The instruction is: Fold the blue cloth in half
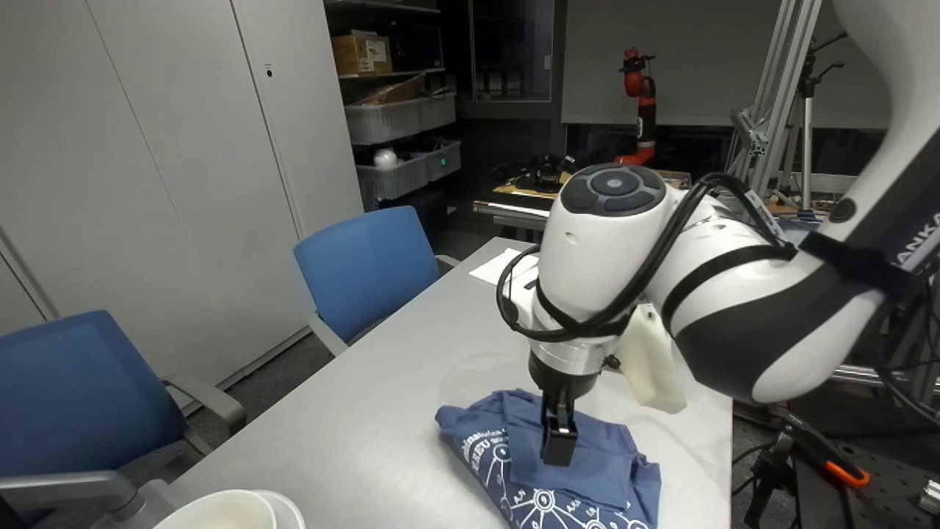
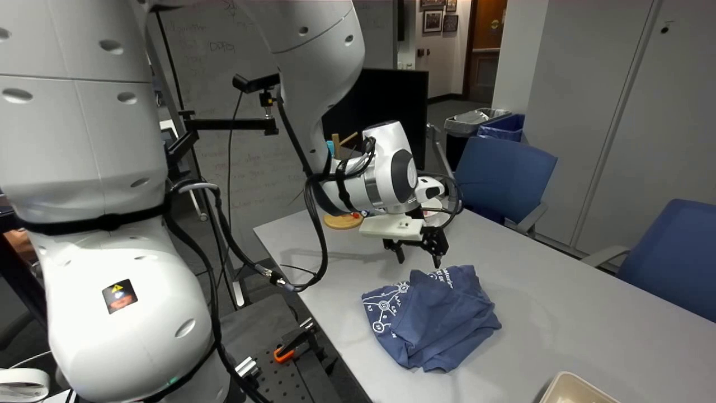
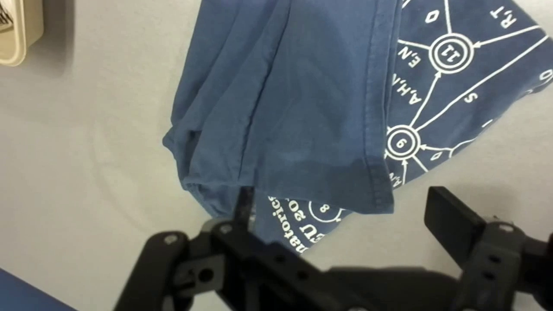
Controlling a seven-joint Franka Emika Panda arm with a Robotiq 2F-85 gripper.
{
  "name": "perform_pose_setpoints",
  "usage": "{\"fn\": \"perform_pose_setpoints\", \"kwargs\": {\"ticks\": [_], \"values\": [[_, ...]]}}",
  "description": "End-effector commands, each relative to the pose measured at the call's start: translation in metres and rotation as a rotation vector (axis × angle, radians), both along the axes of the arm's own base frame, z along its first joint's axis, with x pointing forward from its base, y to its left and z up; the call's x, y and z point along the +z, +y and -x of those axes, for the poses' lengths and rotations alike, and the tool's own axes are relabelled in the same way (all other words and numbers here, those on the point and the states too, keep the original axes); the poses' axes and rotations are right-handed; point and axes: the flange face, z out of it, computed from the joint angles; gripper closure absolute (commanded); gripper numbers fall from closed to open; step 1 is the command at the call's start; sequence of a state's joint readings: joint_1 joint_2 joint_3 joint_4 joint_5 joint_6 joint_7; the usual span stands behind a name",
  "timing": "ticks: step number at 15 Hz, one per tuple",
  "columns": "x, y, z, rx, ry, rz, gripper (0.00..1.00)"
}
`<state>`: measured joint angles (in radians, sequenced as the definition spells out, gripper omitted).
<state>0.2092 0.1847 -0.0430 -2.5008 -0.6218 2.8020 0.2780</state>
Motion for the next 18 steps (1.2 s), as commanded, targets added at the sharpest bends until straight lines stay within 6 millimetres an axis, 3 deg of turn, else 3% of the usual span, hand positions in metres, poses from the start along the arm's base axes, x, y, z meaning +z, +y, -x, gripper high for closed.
{"fn": "perform_pose_setpoints", "kwargs": {"ticks": [1,6,13,15,16,18], "values": [[-0.025,-0.007,-0.021,-0.022,0.018,-0.046,0.00],[-0.058,-0.015,-0.026,-0.052,0.081,-0.083,0.00],[-0.080,-0.002,-0.041,0.040,0.128,-0.095,0.00],[-0.085,-0.001,-0.045,0.043,0.133,-0.096,0.08],[-0.087,-0.001,-0.047,0.045,0.136,-0.097,0.22],[-0.089,-0.002,-0.050,0.053,0.138,-0.093,0.36]]}}
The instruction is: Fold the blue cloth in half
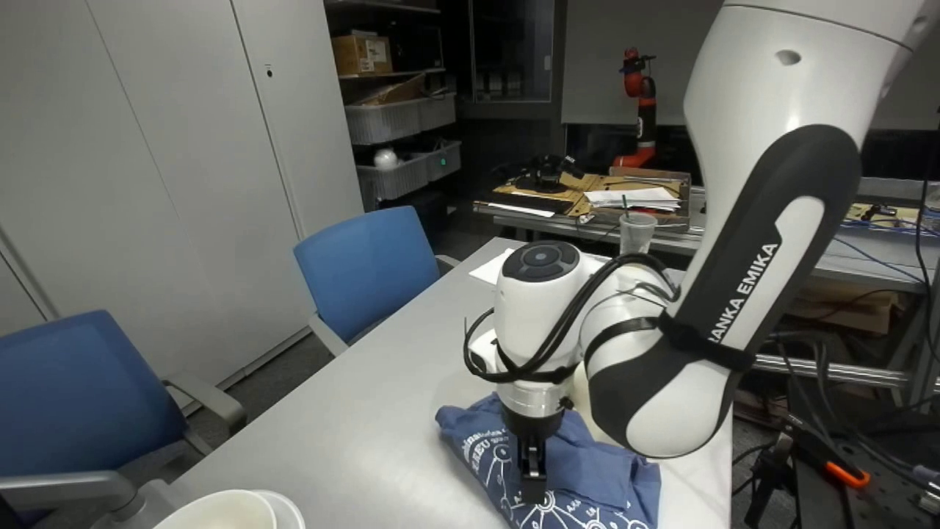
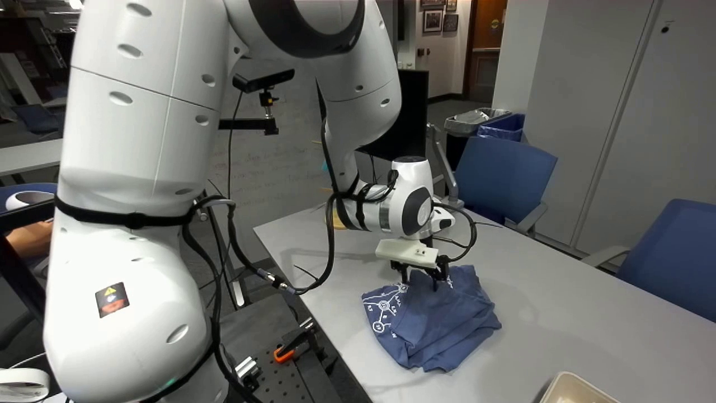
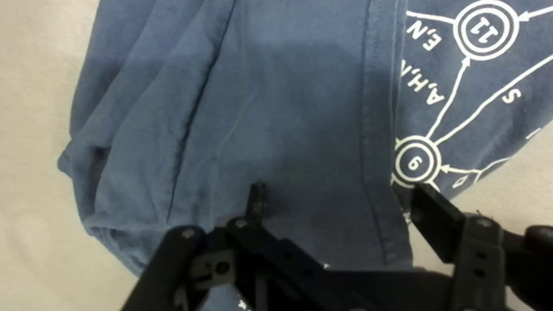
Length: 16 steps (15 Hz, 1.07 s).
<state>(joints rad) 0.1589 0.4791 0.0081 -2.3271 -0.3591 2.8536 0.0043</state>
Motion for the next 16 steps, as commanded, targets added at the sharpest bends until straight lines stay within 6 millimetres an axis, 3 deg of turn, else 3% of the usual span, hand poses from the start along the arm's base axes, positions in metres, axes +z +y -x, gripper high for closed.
{"fn": "perform_pose_setpoints", "kwargs": {"ticks": [1,8,12,16], "values": [[-0.006,-0.001,-0.012,0.020,0.008,-0.010,0.44],[-0.001,-0.003,-0.018,0.020,0.002,0.017,0.98],[0.014,-0.008,-0.020,0.035,0.012,0.089,0.98],[0.043,-0.033,-0.027,0.062,-0.003,0.267,0.98]]}}
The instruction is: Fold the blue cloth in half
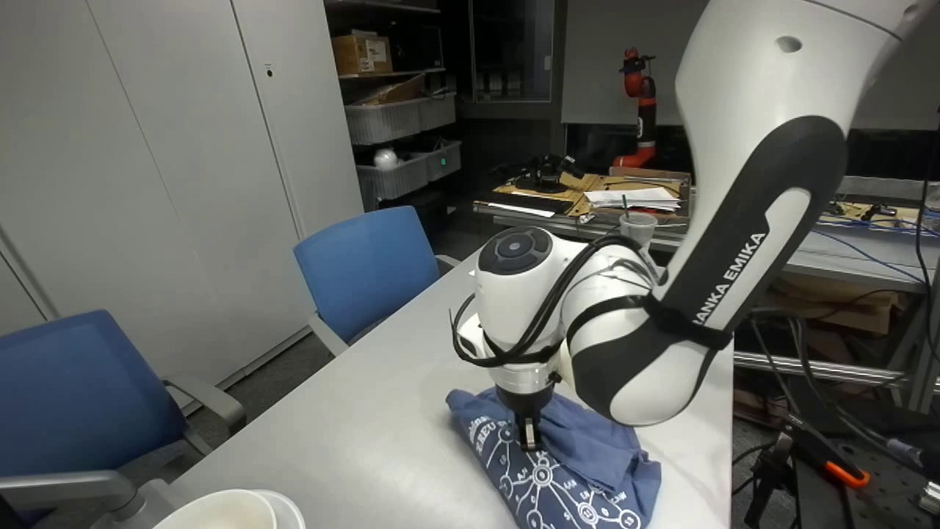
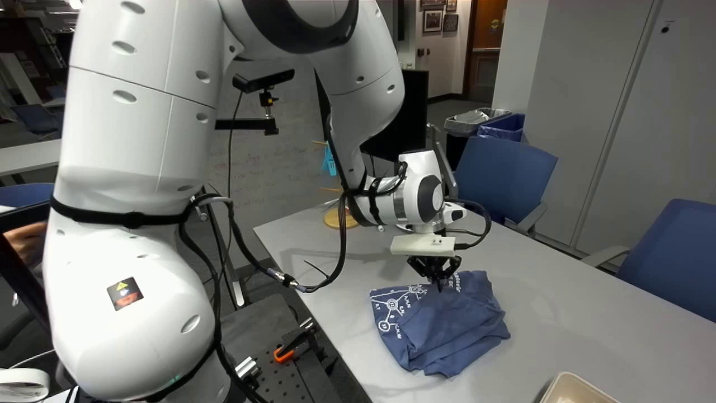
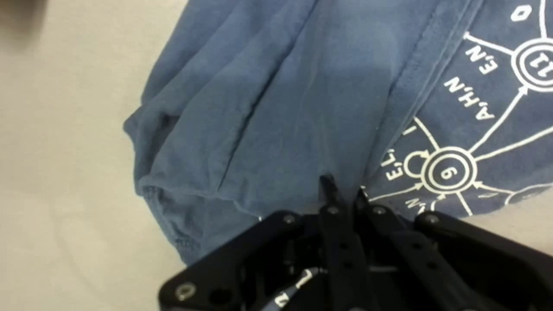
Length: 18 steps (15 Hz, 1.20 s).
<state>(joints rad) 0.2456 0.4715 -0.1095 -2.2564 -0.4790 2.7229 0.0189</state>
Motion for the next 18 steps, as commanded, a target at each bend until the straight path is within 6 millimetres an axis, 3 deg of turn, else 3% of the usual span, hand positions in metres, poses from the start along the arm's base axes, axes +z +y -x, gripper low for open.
{"fn": "perform_pose_setpoints", "kwargs": {"ticks": [1,3,4,6,14,18], "values": [[0.037,-0.022,-0.007,0.004,-0.031,0.150,0.98],[0.048,-0.034,-0.009,-0.005,-0.046,0.194,0.98],[0.051,-0.037,-0.008,-0.022,-0.052,0.203,0.69],[0.057,-0.041,-0.008,-0.048,-0.057,0.215,0.63],[0.058,-0.052,-0.007,-0.083,-0.076,0.182,0.02],[0.058,-0.067,-0.013,-0.091,-0.133,0.099,0.00]]}}
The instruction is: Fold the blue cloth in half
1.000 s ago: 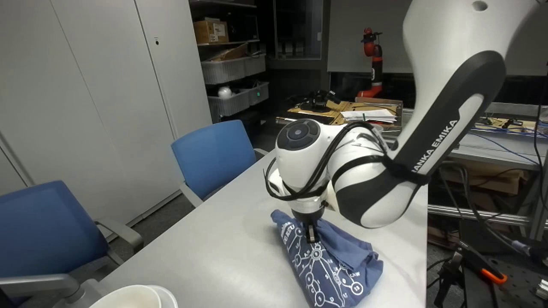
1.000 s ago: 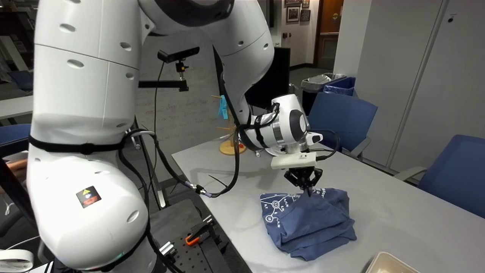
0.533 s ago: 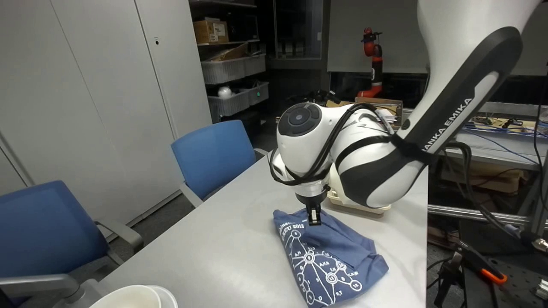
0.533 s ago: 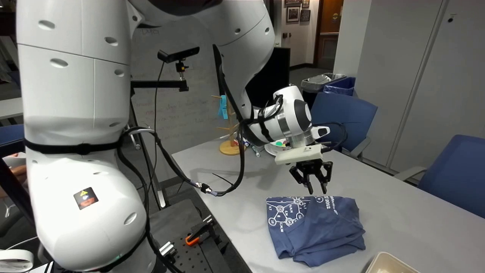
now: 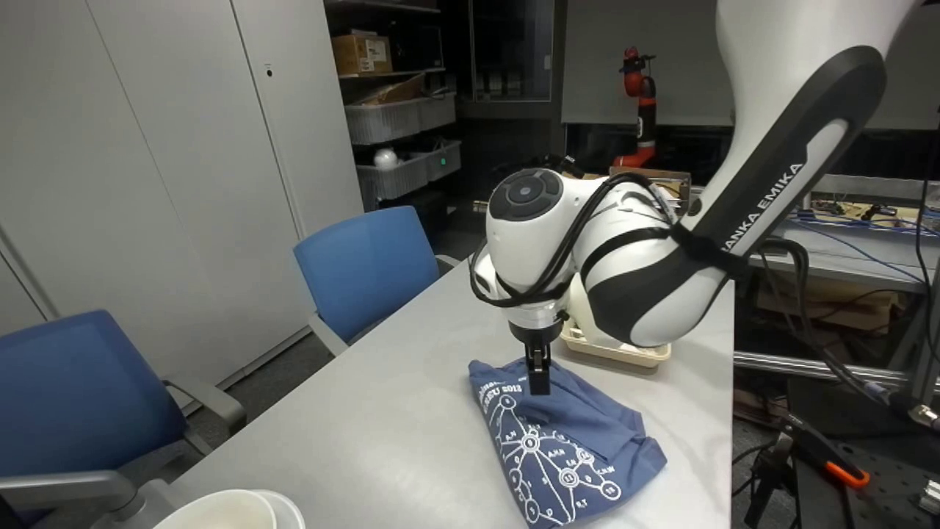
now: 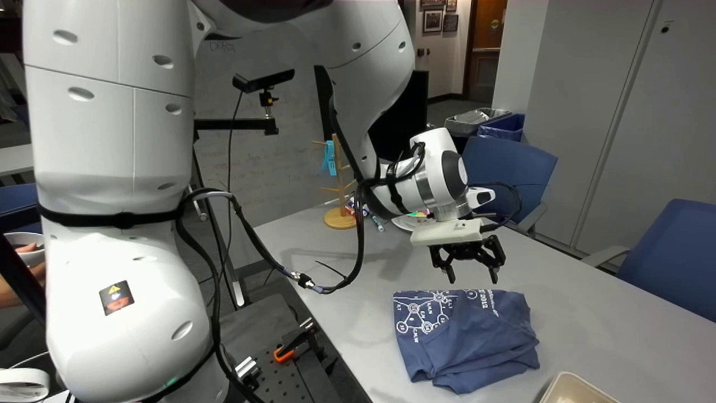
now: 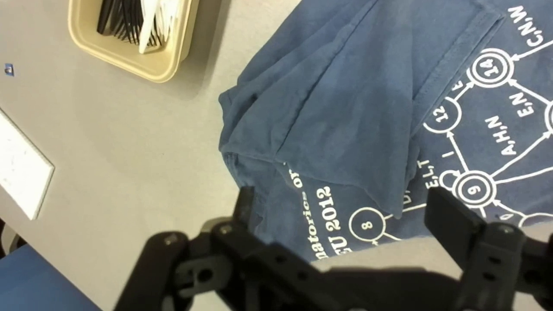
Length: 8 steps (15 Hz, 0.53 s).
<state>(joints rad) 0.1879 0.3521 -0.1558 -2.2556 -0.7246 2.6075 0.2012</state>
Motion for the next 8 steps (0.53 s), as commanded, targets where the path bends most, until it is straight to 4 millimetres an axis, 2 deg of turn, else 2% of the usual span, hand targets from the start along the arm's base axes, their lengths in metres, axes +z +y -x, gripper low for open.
{"fn": "perform_pose_setpoints", "kwargs": {"ticks": [1,5,8], "values": [[0.004,-0.017,-0.003,0.000,-0.066,-0.078,0.00],[-0.003,-0.037,-0.003,-0.053,-0.126,-0.170,0.00],[-0.013,-0.039,0.006,-0.089,-0.125,-0.188,0.00]]}}
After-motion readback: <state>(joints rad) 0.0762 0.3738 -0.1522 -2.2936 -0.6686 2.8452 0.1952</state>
